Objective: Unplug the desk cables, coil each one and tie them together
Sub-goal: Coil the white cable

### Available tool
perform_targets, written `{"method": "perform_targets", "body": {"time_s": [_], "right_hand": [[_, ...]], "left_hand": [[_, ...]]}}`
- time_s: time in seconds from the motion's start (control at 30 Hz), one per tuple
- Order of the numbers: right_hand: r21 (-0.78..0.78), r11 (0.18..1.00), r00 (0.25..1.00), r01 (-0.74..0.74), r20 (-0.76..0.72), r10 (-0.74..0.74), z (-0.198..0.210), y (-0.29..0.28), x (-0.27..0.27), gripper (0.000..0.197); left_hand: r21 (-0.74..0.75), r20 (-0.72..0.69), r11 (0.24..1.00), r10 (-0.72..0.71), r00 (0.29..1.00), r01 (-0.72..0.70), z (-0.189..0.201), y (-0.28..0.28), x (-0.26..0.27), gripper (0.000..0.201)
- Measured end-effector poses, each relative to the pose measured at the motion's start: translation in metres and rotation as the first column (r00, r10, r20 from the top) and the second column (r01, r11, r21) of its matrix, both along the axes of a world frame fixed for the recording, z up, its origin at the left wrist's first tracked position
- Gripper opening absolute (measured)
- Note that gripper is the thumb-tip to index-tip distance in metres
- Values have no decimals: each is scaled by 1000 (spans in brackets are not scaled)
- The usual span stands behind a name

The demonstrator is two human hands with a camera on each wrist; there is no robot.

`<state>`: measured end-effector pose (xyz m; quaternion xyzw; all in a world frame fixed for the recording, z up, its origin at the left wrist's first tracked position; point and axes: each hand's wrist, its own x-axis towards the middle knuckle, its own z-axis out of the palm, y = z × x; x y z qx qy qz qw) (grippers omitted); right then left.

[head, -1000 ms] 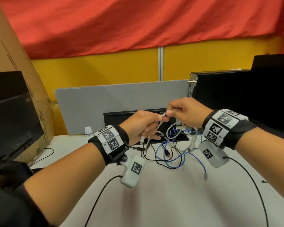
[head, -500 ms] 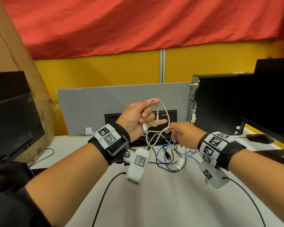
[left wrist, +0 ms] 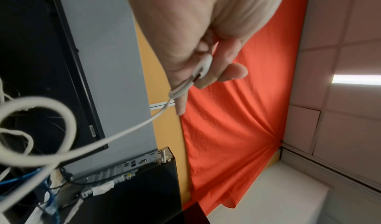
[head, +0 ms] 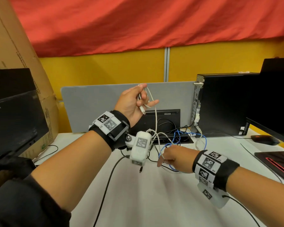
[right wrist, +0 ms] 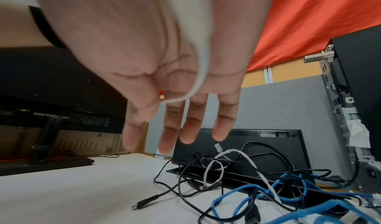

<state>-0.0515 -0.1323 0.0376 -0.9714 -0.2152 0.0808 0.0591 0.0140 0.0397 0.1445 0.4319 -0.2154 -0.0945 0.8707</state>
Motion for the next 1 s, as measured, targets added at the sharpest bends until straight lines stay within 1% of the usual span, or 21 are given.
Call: {"method": "perform_targets", "body": {"time_s": [0.07,0.1,0.17,0.23,0.27,0.33,0.37,0.4,0.47,0.5,0.53,0.6,0.67,0.77,0.83,0.93,1.0], "right_hand": [[-23,999,999,-49,22,50,-2,1,-1,36],[-35,998,999,-47,23,48,-2,1,-1,35],[-16,1000,1000,18,10,-18,-1,2,1,33],[76,992,995,98,25,-101,4,3,2,35],[146,981,990,126,45,-134,8,4,3,39],[300,940,978,161,79,-193,17,4,4,60],[377,909,971,178,84,-225,22,4,5,69],[463,865,962,194,83,-261,27,4,7,74],[653,726,938,215,70,-340,37,6,12,72],[722,658,922,214,73,-380,42,7,14,67],[758,618,903,210,91,-419,47,8,17,64],[790,579,872,201,124,-473,55,10,22,61],[809,551,855,205,125,-503,61,12,27,62],[816,543,869,196,112,-482,67,13,33,65],[838,517,884,171,101,-456,69,13,36,67],[835,532,876,142,145,-460,68,14,39,72],[835,534,856,133,175,-486,66,12,41,68]], "left_hand": [[-9,-12,999,44,999,-44,0,5,4,23],[-10,-16,998,55,998,-55,-1,7,5,24],[6,-14,998,56,998,-56,-3,10,6,26],[45,-5,998,45,999,-45,-7,9,4,28],[64,-2,997,41,999,-41,-9,7,2,29],[93,-3,995,37,999,-36,-12,4,-2,28],[104,-3,994,32,999,-31,-13,2,-3,27],[111,-8,994,23,1000,-22,-15,0,-4,25],[114,-27,993,1,1000,2,-17,-3,-6,27],[117,-31,993,-12,999,15,-18,-4,-7,29],[121,-27,992,-28,999,31,-17,-5,-8,31],[129,-12,989,-68,998,69,-15,-9,-12,35],[138,5,986,-98,995,96,-11,-12,-16,36],[138,20,982,-137,990,133,-5,-13,-19,37],[130,28,980,-156,987,151,-2,-13,-21,37],[121,42,975,-191,981,185,1,-12,-24,38],[111,46,972,-213,976,207,2,-13,-25,38]]}}
